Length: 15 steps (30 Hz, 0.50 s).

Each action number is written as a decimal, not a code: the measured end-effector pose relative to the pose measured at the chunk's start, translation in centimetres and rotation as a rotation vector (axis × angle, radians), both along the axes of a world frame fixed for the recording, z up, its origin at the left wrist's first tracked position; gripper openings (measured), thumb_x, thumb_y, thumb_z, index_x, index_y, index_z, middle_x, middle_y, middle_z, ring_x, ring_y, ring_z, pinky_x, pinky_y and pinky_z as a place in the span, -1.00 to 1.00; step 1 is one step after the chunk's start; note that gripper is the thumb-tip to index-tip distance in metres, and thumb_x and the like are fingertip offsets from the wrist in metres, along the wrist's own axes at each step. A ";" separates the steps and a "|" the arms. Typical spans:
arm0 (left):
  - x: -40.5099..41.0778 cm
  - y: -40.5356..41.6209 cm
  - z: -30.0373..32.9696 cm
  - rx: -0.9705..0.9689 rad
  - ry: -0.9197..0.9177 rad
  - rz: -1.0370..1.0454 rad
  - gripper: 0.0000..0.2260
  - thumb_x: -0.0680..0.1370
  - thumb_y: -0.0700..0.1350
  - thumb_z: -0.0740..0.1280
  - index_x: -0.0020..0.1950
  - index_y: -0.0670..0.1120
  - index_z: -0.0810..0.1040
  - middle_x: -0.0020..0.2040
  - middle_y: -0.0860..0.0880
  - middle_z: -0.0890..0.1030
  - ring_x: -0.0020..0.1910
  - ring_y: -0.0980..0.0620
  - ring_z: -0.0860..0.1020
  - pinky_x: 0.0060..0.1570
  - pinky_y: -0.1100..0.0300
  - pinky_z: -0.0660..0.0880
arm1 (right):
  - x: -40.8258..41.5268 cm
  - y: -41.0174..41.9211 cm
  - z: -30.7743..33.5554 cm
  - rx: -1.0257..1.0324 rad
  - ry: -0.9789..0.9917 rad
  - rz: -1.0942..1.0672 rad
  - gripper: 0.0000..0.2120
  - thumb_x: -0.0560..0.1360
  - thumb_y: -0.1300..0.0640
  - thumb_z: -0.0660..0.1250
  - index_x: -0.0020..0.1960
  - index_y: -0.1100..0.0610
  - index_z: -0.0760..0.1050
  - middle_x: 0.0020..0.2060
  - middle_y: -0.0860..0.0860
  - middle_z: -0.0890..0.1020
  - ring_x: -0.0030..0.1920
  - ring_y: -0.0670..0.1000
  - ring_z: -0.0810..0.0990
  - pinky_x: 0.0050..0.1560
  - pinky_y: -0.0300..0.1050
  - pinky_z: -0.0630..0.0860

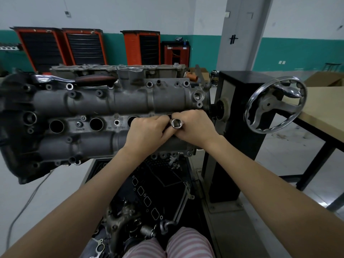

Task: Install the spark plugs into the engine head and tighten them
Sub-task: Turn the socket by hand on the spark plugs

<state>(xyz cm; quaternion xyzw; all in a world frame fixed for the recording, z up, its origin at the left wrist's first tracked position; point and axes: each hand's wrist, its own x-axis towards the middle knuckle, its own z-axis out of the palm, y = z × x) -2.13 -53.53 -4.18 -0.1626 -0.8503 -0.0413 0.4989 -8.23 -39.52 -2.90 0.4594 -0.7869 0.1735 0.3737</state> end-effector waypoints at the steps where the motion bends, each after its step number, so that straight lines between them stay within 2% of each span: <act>1: -0.1 -0.1 -0.1 0.001 0.011 0.001 -0.64 0.49 0.01 0.27 -0.41 -0.19 0.51 -0.52 -0.08 0.52 -0.58 -0.10 0.49 -0.59 0.23 0.25 | 0.0 0.0 0.0 -0.003 -0.009 -0.001 -0.83 0.26 0.24 0.40 -0.40 0.20 0.41 -0.57 0.08 0.49 -0.58 0.14 0.44 -0.49 -0.23 0.14; 3: -0.1 -0.1 -0.1 0.012 0.029 -0.001 -0.66 0.49 -0.03 0.26 -0.40 -0.20 0.53 -0.51 -0.09 0.52 -0.57 -0.11 0.49 -0.58 0.24 0.25 | 0.1 -0.1 0.0 0.006 -0.015 -0.016 -0.80 0.29 0.20 0.42 -0.33 0.21 0.40 -0.54 0.08 0.51 -0.55 0.16 0.48 -0.49 -0.26 0.10; 7: 0.0 0.1 -0.1 -0.015 0.002 0.004 -0.68 0.52 -0.04 0.19 -0.29 -0.23 0.54 -0.44 -0.11 0.54 -0.54 -0.15 0.50 -0.52 0.24 0.19 | 0.3 -0.1 0.0 0.030 -0.014 -0.027 -0.80 0.32 0.16 0.39 -0.24 0.24 0.41 -0.48 0.11 0.54 -0.48 0.21 0.52 -0.45 -0.18 0.17; 10: 0.4 0.3 -0.1 -0.013 -0.024 -0.021 -0.69 0.53 -0.03 0.14 -0.26 -0.22 0.46 -0.41 -0.10 0.51 -0.55 -0.15 0.47 -0.51 0.24 0.15 | 0.4 0.0 0.2 0.024 -0.009 -0.012 -0.89 0.34 0.21 0.32 -0.30 0.25 0.45 -0.49 0.13 0.54 -0.51 0.20 0.49 -0.46 -0.15 0.20; 15: 0.1 0.1 0.1 0.022 0.006 -0.014 -0.67 0.49 0.01 0.25 -0.39 -0.17 0.44 -0.52 -0.05 0.48 -0.58 -0.07 0.46 -0.55 0.26 0.19 | 0.0 -0.1 -0.1 0.035 -0.019 -0.033 -0.81 0.25 0.28 0.42 -0.45 0.21 0.43 -0.55 0.12 0.52 -0.56 0.16 0.47 -0.50 -0.18 0.23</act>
